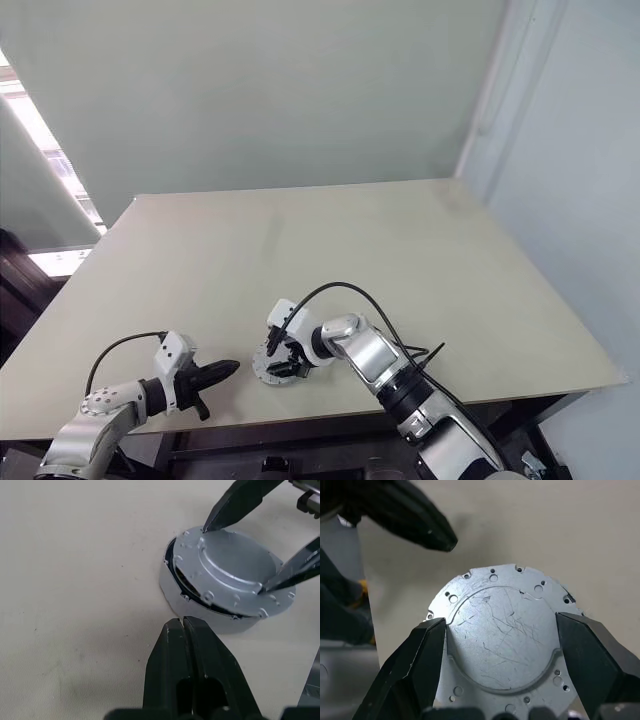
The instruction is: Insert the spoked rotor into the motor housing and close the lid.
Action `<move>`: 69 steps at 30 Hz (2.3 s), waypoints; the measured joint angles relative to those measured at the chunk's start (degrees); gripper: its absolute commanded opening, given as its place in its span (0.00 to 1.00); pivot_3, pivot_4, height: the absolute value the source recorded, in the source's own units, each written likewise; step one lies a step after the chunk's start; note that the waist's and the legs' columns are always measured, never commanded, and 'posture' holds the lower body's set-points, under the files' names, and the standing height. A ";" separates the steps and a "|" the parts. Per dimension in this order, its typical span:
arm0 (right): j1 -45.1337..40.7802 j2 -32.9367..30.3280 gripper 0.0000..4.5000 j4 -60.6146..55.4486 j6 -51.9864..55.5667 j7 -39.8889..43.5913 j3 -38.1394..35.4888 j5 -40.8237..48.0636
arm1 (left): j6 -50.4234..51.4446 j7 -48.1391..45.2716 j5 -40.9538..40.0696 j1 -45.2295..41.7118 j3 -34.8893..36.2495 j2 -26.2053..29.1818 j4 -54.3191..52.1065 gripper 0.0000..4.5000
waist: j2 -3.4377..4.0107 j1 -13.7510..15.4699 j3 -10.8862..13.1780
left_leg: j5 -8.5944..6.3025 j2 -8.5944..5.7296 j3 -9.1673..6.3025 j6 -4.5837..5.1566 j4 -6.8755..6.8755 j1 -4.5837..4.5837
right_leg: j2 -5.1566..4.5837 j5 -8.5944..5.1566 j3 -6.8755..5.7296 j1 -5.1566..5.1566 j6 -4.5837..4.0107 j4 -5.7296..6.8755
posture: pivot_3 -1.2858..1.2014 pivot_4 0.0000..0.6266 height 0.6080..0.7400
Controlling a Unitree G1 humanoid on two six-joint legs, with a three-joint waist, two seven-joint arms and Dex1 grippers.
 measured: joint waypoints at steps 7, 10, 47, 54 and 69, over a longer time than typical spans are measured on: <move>0.93 1.21 0.57 -3.22 5.85 -3.70 -1.82 0.51 | -0.06 -0.03 0.62 -0.02 -0.62 -0.01 0.01 0.00 | 0.00 0.00 0.00 | 0.00 0.00 0.00 0.00 0.07 0.02 | 0.00 0.02 0.00 0.04 -0.04 0.01 | 0.52 0.00 1.00; 1.39 1.32 0.35 -3.70 7.21 -5.09 -1.76 0.42 | -0.07 -0.04 0.71 -0.02 -0.67 -0.01 0.01 0.00 | 0.00 0.00 0.00 | 0.00 0.00 0.00 0.00 0.07 0.02 | 0.00 0.03 0.00 0.04 -0.04 0.01 | 0.52 0.00 1.00; 3.37 -1.71 0.99 -4.68 -2.61 -0.53 -1.86 3.07 | 0.05 -0.38 0.77 -0.03 -0.70 0.03 0.00 0.00 | 0.00 -0.01 0.00 | 0.00 0.00 -0.01 0.01 0.23 0.06 | 0.02 0.03 -0.02 0.18 -0.05 0.03 | 0.52 0.00 1.00; 3.25 -1.12 0.99 1.22 -5.89 -1.11 -1.42 0.87 | 0.12 -0.60 0.80 -0.30 -0.73 0.12 0.00 0.00 | 0.00 -0.01 0.00 | 0.00 -0.01 -0.01 0.01 0.27 0.07 | 0.02 0.04 -0.01 0.21 -0.06 0.03 | 0.52 0.00 1.00; 2.07 0.57 0.72 4.16 -6.37 -1.70 -1.17 -0.95 | 0.21 -0.67 0.80 -0.27 -0.74 0.15 0.00 0.00 | 0.02 0.02 0.01 | 0.00 -0.01 -0.04 0.01 0.40 0.16 | 0.03 0.04 -0.02 0.35 -0.07 0.05 | 0.52 0.00 1.00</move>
